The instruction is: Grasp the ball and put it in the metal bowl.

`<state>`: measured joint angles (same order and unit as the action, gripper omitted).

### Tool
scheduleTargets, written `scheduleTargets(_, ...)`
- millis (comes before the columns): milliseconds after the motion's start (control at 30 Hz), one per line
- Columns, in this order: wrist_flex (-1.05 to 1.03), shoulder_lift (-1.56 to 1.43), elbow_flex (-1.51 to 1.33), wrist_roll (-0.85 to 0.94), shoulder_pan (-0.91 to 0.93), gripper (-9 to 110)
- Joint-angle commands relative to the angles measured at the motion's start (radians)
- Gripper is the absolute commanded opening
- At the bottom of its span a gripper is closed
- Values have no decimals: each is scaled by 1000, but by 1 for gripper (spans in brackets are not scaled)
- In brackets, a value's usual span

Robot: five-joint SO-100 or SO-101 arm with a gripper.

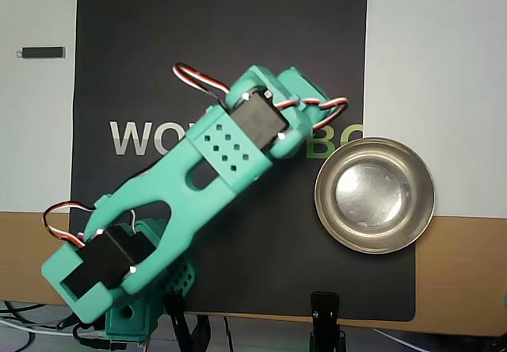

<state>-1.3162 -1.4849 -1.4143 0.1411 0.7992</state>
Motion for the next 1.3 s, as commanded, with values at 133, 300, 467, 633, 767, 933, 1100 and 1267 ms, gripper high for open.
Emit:
scheduleTargets(133,-17,-41,74,-5,60,16)
scheduleTargets(300,-14,-40,74,-5,109,17)
scheduleTargets(467,-8,-40,74,-3,152,17)
scheduleTargets(633,-8,-38,74,-3,187,17)
scheduleTargets(767,-6,-15,75,-3,218,17)
scheduleTargets(933,-6,6,75,-3,261,17)
scheduleTargets(1100,-8,9,75,-3,308,17)
scheduleTargets(1267,-8,11,75,-3,351,17)
